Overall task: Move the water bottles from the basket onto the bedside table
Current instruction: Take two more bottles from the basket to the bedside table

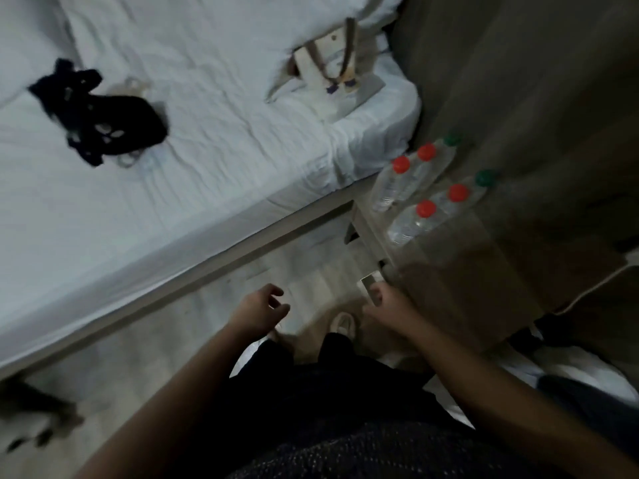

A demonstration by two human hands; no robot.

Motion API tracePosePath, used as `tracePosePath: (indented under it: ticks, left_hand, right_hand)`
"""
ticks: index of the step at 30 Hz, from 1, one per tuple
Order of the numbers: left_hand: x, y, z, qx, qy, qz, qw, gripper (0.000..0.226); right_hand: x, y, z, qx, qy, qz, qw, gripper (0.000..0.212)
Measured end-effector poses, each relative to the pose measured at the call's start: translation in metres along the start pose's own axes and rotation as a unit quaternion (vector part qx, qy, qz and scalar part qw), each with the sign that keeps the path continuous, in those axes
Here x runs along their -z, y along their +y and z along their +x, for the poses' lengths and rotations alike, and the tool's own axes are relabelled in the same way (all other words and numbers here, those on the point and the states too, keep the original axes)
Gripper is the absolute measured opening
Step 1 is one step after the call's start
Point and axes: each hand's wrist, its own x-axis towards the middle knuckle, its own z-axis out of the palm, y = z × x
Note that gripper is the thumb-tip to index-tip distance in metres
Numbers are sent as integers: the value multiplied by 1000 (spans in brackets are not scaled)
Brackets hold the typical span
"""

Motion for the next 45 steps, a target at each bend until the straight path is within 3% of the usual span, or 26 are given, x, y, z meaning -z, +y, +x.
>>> tracePosePath:
  ticks: [9,15,21,28,38,45]
  left_hand:
    - [38,-130,-70,49,96,-129,986,37]
    - [65,-289,-158,106,145,-175,968,35]
    - [78,-415,-239,188,219,-254,923,34]
    - [72,-478,-280,221,273,-346,870,29]
    - [109,-547,-289,240,342,-404,814,20]
    - [179,-639,-278,261,338,-415,804,17]
  right_hand:
    - [-75,-127,-3,86,-29,-115,989,50]
    - [-213,-218,-40,142,-56,-125,980,44]
    - [-357,-290,-96,240,-186,-189,934,37]
    - [-432,-352,-121,313,-200,-245,896,33]
    - [-520,-423,-108,306,-243,-261,883,27]
    - [-606,-526,-84,295,-256,-286,875,32]
